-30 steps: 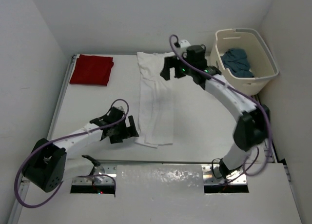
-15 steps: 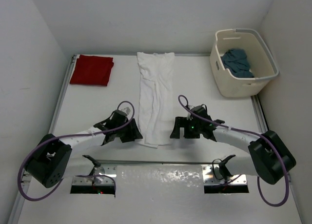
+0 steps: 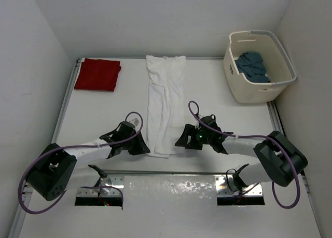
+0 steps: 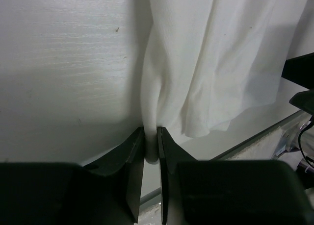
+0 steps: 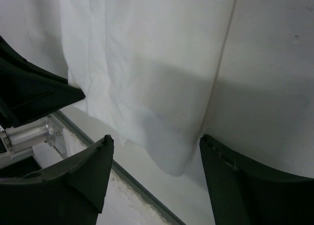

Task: Fold and stack the t-shirts
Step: Grab the bottom of the folded rectangular tshirt with both arms, then fold the folded rectangular tshirt in 1/3 of the way, then grab one side of the 2/3 rectangular tshirt with both arms, then fold the long partially folded tshirt into a neat square

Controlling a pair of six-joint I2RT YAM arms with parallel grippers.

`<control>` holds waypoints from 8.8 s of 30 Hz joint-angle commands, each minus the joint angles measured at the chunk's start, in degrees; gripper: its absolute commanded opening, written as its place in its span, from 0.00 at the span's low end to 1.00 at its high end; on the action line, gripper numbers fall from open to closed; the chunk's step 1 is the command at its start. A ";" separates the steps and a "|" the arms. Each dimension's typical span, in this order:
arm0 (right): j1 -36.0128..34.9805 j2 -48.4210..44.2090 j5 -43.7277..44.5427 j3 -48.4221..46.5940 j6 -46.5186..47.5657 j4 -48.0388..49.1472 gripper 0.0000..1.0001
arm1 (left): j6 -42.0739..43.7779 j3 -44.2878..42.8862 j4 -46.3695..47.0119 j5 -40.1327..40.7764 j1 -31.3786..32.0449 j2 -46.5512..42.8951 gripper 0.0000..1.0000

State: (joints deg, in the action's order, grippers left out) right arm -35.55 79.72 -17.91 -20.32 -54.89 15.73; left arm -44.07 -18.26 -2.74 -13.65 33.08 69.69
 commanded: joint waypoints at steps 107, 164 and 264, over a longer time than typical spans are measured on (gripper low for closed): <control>21.05 44.48 0.51 -77.96 11.82 -28.04 0.61 | 8.65 -81.41 -21.86 11.53 -18.23 47.84 1.00; 17.27 29.79 -0.28 -23.20 -0.48 6.07 0.19 | 5.76 -31.22 -0.07 6.18 -13.39 31.12 0.00; 33.09 53.98 -16.26 -93.78 12.26 -12.92 0.66 | 10.15 -106.93 0.01 4.77 -14.45 66.29 1.00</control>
State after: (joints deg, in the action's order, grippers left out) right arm -1.28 144.55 -29.76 -116.60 -45.58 -2.68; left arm -34.98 -127.94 -6.42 -9.45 18.04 145.14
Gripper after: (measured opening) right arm 0.641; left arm 0.995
